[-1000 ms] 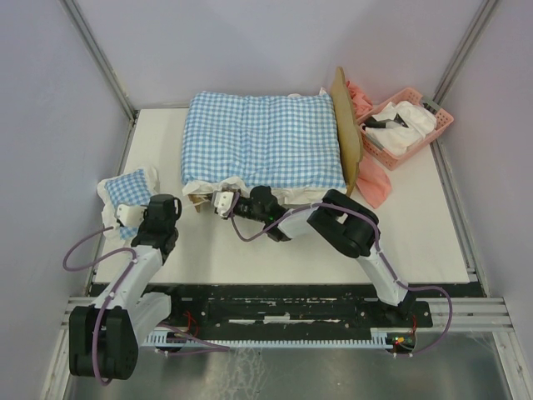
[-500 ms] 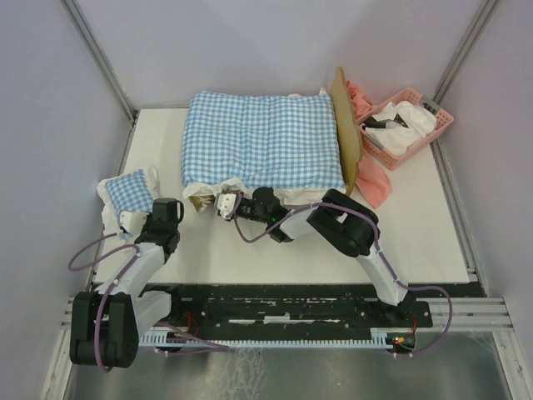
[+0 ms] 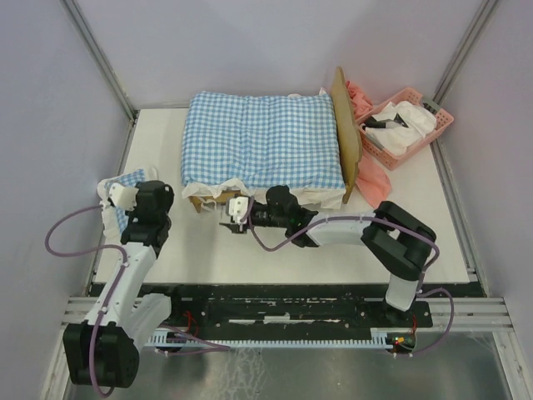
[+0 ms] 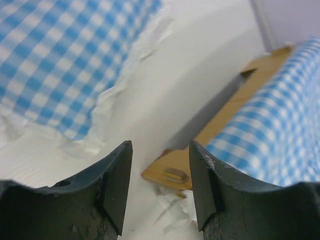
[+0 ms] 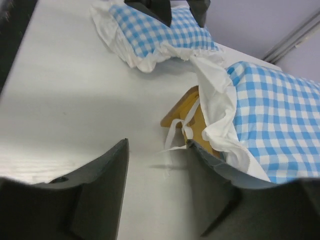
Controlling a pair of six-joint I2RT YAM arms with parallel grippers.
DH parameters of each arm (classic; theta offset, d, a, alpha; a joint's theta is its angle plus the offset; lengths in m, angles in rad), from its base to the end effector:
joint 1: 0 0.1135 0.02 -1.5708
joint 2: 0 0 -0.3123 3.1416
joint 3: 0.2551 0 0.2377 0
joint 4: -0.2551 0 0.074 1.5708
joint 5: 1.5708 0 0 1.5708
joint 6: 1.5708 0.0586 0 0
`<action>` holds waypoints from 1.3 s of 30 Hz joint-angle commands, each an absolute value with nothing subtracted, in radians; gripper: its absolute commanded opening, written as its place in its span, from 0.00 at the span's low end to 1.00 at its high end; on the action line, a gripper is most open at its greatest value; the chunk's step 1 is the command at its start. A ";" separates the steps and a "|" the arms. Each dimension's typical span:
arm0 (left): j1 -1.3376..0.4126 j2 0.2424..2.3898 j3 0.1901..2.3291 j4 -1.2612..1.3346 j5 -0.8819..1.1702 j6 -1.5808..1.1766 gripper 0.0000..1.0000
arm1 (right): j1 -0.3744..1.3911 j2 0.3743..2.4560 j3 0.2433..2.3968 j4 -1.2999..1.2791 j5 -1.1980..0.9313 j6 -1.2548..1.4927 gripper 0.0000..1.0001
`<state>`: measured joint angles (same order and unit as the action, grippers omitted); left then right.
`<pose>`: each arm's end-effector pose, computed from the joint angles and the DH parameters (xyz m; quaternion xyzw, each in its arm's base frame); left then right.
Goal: Set up the pet bed
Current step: Tie the ropes to the bed frame, then adjust the mattress on the bed frame.
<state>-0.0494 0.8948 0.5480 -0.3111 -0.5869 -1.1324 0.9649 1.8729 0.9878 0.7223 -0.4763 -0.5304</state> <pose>0.1599 0.0246 0.2603 -0.5521 0.6706 -0.0194 0.4950 0.2225 0.3683 0.2512 -0.6156 0.4394 0.3112 0.5755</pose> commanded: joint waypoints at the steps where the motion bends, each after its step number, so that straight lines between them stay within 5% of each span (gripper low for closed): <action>1: -0.076 0.860 0.657 -0.215 -0.470 -0.801 0.57 | 0.987 1.710 0.955 0.665 -0.259 -0.183 0.96; 10: -0.084 0.888 0.647 -0.061 -0.092 -0.659 0.58 | 0.988 1.650 1.203 0.231 0.142 -0.057 0.99; 19: -0.092 0.968 0.639 -0.182 -0.146 -0.680 0.58 | 0.982 1.796 1.347 0.207 0.263 -0.028 1.00; 29: -0.090 0.877 0.569 -0.222 -0.232 -0.680 0.43 | 0.986 1.942 1.389 0.173 0.025 -0.110 0.59; 36: -0.088 0.817 0.619 -0.277 -0.174 -0.647 0.56 | 0.989 1.872 1.292 0.200 -0.112 -0.348 0.08; 39: -0.087 0.817 0.606 -0.264 -0.119 -0.633 0.59 | 0.988 1.867 1.300 0.177 -0.105 -0.397 0.02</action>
